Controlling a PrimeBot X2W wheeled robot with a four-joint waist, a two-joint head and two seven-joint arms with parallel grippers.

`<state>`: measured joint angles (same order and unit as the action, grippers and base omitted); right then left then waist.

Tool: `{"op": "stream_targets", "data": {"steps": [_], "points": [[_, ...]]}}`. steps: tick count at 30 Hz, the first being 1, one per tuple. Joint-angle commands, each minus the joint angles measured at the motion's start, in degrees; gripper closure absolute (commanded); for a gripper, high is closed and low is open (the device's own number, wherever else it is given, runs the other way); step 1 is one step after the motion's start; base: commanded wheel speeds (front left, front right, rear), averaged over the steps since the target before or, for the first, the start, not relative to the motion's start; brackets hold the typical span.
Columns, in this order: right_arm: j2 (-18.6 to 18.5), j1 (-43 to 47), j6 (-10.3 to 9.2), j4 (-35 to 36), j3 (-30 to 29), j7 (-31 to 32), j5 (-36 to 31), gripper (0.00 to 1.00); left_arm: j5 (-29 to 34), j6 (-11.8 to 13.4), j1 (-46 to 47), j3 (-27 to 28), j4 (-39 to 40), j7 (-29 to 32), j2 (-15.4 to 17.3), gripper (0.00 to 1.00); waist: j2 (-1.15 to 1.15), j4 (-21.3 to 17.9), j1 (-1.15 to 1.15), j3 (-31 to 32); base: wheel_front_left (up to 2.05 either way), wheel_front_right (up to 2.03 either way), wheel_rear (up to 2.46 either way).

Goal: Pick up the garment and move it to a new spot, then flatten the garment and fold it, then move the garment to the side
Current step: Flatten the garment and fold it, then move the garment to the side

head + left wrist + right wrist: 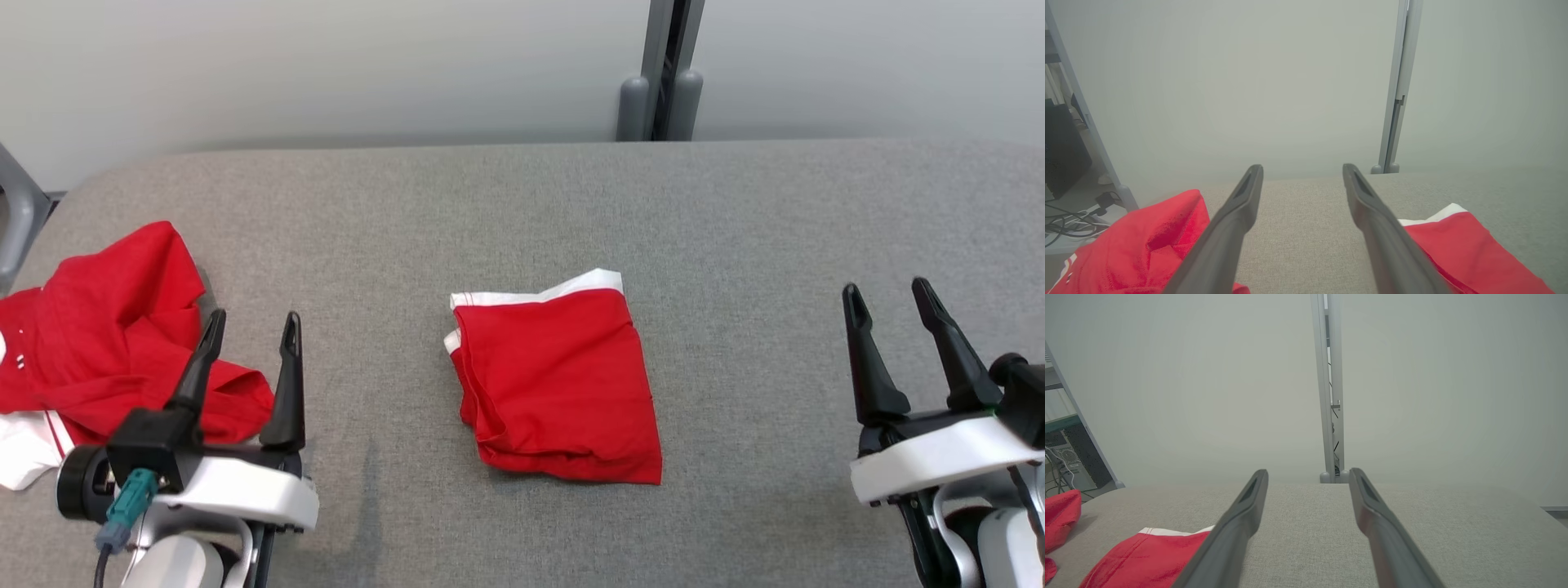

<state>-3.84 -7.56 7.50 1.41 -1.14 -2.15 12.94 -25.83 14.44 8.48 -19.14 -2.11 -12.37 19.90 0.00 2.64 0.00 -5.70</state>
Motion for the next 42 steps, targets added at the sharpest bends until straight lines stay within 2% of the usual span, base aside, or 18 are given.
{"op": "stream_targets", "data": {"steps": [1, 14, 28, 42], "points": [[-0.4, 0.8, -0.02, -0.3, -0.3, 0.2, -0.5, 0.0, -0.1, 0.2, -0.8, 0.1, 0.1, -0.1, 0.4, 0.0, 0.0, 0.1, 0.0, 1.1, 0.0, 0.0, 0.0], [0.3, 7.2, -0.02, -0.6, -2.2, 1.8, -0.4, 0.0, 0.5, 1.9, -6.8, -1.8, 3.5, 3.2, 1.9, 0.0, 0.0, 0.3, 0.0, 5.9, 0.0, 0.0, 0.0], [0.7, 8.4, -0.02, 0.1, -2.1, 3.2, -0.6, 0.0, 0.5, 2.7, -6.8, -2.5, 4.1, 4.8, 2.7, 0.0, 0.0, 0.3, 0.0, 6.2, 0.0, 0.0, 0.0], [0.8, 8.2, -0.02, -0.1, -2.2, 3.4, -1.0, 0.0, 0.1, 2.4, -5.7, -3.0, 3.6, 4.4, 2.6, 0.0, 0.0, 0.8, 0.0, 5.8, 0.0, 0.0, 0.0]]}}
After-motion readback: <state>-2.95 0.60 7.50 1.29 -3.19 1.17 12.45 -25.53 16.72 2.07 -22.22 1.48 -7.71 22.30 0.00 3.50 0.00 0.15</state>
